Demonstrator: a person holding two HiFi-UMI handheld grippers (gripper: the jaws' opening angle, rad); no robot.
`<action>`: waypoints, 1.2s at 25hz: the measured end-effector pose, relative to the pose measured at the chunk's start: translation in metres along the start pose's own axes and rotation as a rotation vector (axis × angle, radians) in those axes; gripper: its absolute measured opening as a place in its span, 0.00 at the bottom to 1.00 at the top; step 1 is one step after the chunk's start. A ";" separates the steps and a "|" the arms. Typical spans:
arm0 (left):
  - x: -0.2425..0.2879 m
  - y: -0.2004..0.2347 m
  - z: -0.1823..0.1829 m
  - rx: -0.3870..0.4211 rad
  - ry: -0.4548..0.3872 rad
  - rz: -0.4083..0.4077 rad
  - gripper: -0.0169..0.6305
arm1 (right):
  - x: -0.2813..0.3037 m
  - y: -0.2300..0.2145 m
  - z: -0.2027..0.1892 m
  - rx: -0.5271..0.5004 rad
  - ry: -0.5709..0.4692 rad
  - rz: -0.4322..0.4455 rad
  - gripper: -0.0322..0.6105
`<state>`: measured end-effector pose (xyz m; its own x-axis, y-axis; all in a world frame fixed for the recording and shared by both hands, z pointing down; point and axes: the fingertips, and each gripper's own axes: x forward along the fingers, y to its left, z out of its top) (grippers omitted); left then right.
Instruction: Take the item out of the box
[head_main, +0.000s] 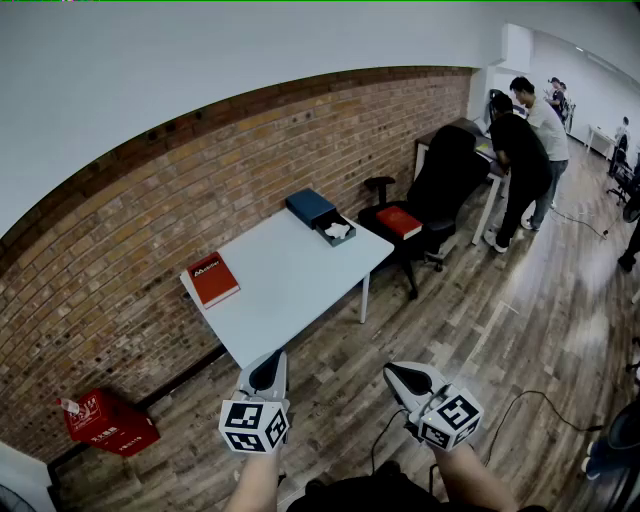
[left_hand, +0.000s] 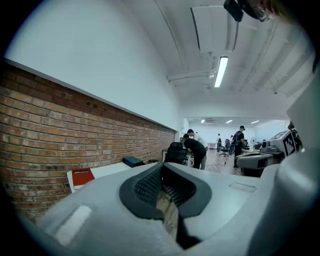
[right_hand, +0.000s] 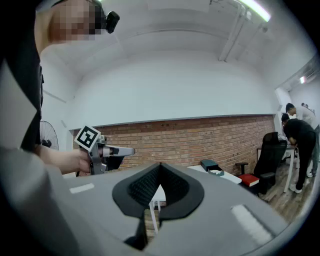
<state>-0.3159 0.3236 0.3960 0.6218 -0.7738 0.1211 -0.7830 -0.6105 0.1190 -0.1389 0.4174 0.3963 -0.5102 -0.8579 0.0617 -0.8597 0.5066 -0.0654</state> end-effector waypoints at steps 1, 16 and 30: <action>-0.001 0.000 -0.004 0.005 0.006 -0.004 0.03 | -0.002 -0.002 -0.003 0.004 0.005 -0.010 0.05; 0.022 -0.011 -0.023 0.006 0.050 -0.058 0.03 | -0.009 -0.023 -0.037 -0.009 0.079 -0.083 0.05; 0.094 -0.104 -0.018 0.025 0.038 -0.115 0.03 | -0.056 -0.080 -0.030 -0.008 0.045 -0.006 0.05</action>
<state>-0.1761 0.3177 0.4126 0.7073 -0.6918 0.1456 -0.7064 -0.6993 0.1093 -0.0419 0.4276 0.4282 -0.5054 -0.8563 0.1066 -0.8629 0.5022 -0.0568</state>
